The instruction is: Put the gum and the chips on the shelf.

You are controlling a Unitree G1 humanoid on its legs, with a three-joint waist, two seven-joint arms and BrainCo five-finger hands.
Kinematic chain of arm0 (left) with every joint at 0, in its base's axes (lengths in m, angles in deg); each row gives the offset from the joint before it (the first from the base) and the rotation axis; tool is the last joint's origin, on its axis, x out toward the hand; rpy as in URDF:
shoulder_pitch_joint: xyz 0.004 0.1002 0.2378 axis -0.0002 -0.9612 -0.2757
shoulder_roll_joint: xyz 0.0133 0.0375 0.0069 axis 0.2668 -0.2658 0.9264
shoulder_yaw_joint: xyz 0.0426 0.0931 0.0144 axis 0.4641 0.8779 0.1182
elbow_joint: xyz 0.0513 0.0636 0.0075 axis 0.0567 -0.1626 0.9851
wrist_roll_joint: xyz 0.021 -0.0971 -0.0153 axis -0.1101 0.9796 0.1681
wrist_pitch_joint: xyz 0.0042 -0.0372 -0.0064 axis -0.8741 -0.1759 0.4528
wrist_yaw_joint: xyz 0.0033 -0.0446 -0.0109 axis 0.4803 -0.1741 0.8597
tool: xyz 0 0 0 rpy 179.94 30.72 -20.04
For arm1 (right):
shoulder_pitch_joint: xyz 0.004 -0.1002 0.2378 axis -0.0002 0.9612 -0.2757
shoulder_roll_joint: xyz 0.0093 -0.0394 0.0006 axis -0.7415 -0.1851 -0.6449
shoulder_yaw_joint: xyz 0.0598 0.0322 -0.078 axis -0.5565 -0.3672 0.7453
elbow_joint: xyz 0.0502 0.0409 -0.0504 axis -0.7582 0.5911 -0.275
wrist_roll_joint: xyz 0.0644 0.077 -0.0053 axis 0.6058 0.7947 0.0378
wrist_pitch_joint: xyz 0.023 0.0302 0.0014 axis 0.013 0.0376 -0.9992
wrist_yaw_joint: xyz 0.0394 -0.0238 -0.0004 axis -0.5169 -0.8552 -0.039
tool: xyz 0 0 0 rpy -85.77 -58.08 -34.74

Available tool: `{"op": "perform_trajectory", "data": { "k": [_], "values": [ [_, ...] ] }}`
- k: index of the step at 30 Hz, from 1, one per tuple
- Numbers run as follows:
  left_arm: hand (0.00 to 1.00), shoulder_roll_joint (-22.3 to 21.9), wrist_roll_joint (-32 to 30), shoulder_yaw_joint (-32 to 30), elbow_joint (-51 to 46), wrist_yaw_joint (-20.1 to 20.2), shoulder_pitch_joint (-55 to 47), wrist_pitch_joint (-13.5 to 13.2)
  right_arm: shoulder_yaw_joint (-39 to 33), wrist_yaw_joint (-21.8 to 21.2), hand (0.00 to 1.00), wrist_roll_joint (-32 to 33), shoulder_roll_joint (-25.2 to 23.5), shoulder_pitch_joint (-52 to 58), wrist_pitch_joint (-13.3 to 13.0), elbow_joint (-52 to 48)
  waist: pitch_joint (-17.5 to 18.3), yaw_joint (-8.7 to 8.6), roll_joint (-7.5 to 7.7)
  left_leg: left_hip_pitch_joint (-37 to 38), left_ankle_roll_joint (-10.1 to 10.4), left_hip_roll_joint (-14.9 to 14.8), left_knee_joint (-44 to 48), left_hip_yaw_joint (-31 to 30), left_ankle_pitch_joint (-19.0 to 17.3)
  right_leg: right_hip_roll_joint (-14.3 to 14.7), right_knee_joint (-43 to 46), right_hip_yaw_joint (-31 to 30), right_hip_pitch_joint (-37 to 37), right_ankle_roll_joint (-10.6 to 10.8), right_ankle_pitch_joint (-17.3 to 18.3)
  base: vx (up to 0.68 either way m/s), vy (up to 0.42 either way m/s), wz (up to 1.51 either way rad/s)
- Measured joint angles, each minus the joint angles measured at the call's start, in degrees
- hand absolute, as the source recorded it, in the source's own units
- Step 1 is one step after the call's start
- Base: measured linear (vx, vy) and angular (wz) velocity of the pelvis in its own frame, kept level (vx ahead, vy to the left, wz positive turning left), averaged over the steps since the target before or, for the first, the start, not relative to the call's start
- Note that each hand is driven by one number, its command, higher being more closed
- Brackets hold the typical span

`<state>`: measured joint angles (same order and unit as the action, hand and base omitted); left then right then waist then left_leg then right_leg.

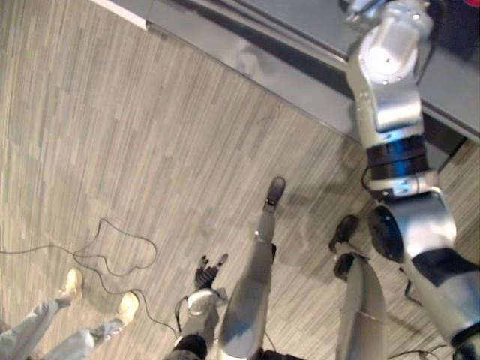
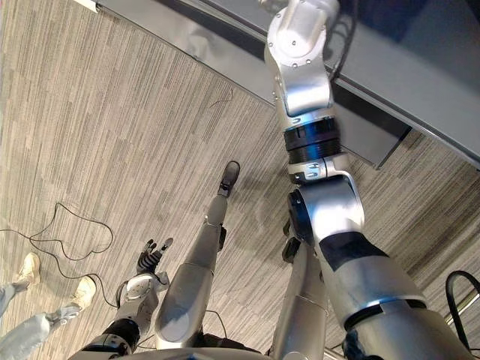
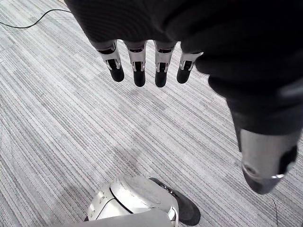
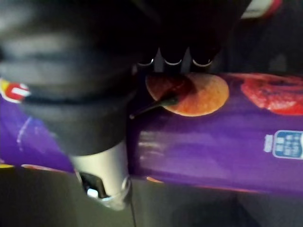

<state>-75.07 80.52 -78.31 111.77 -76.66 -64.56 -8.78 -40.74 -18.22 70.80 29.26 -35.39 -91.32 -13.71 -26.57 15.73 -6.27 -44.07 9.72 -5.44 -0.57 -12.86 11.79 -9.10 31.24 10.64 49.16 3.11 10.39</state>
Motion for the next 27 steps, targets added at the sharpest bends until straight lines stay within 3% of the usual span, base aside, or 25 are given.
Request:
{"op": "perform_trajectory", "data": {
  "k": [8, 14, 27],
  "values": [
    [0.00, -1.0, -0.1, -2.9, -0.1, -0.5, 0.3, 0.0, -2.1, 2.6, 1.00, -7.0, -1.7, 3.2, 1.9, -7.5, 0.0, 0.08, 0.00, -1.2, -0.5, -0.1, 0.5, 1.3, -0.6, -0.1, 1.0, -0.8, 1.8, -0.2, 0.1, 0.00, -0.036, -0.03],
    [0.00, -1.6, -0.2, -4.5, -0.1, -0.5, 0.4, 0.0, -1.4, 1.9, 1.00, -11.0, -4.6, 7.1, 2.5, -9.7, 0.0, 0.06, 0.00, -2.6, -0.6, -0.1, 1.1, 1.8, -0.7, -0.1, 1.1, -0.9, 2.9, -0.2, 0.1, 0.01, -0.027, 0.00],
    [0.00, -2.0, -0.2, -5.4, -0.1, -0.5, 0.4, 0.0, 2.4, -1.4, 1.00, -11.2, -5.8, 8.1, 3.2, -7.7, 0.0, 0.18, 0.00, -3.1, -0.6, -0.2, 1.2, 2.8, -0.8, -0.1, 1.5, -1.4, 3.7, -0.2, 0.1, 0.01, -0.042, -0.01]
  ]
}}
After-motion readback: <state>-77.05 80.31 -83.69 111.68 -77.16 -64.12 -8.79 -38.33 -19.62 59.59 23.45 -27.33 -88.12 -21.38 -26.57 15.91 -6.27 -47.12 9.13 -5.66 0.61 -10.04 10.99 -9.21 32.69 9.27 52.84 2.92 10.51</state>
